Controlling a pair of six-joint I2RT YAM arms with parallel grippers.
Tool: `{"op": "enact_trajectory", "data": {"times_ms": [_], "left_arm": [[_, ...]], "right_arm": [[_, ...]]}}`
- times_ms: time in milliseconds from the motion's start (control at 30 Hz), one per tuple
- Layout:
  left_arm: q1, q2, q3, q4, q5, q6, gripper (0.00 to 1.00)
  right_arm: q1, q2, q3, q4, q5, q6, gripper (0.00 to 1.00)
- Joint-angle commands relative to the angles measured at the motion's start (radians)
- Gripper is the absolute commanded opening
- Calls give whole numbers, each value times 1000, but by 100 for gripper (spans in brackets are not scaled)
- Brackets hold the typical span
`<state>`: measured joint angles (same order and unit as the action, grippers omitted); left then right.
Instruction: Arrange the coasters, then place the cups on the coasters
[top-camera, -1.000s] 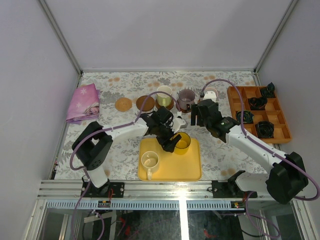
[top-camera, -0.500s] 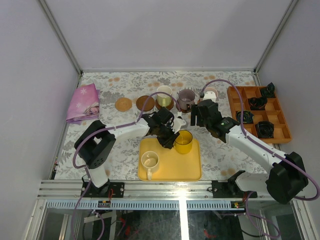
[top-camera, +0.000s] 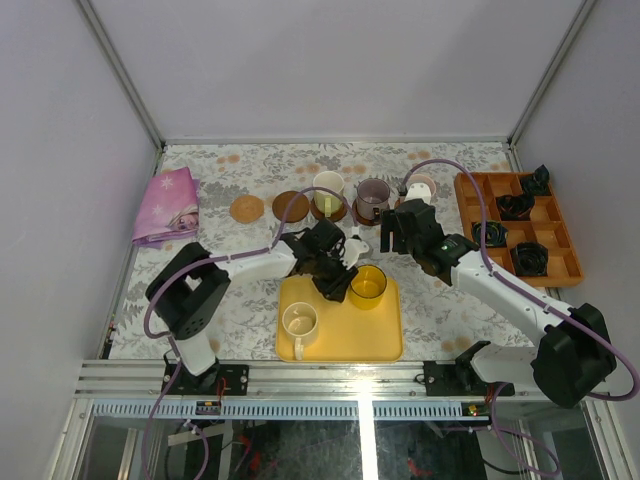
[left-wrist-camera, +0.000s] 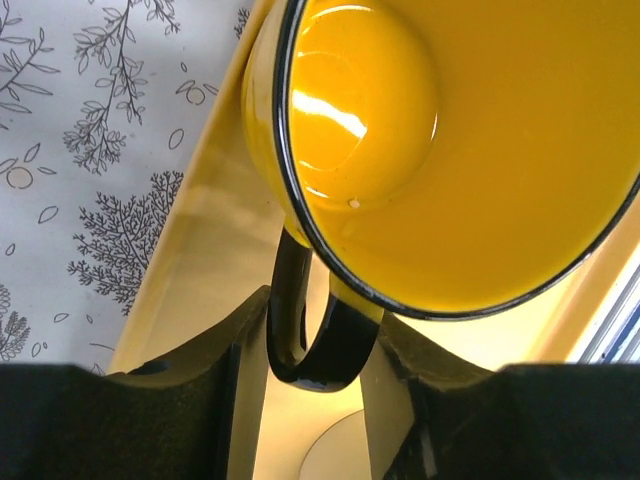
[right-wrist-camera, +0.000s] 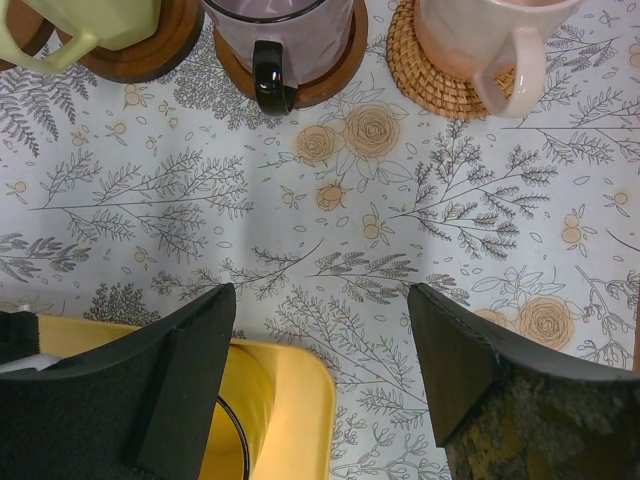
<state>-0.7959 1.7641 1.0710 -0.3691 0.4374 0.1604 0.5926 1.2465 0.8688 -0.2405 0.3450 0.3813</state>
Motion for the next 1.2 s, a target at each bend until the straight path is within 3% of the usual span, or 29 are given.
{"op": "enact_trajectory", "data": {"times_ms": [0,100,233,567,1067,1167], "left_arm": [[1,-67,-53,130,11,-43,40],[1,-94,-80,177,-1,-56,61],[1,-103,-93,207,-20,-51,64],[2,-181,-196,351,-64,-25,61],[4,-105,-131,300,12,37,58],[3,-100,-129,302,13,37,47]], "right_arm": [[-7,9,-5,37,-17,2,77],[-7,12,-6,38,-19,2,77],[-7,18,-6,39,-24,3,77],[-7,29,0,36,-21,1,77],[-7,42,14,26,-13,1,77],[-7,48,14,24,-13,2,77]]}}
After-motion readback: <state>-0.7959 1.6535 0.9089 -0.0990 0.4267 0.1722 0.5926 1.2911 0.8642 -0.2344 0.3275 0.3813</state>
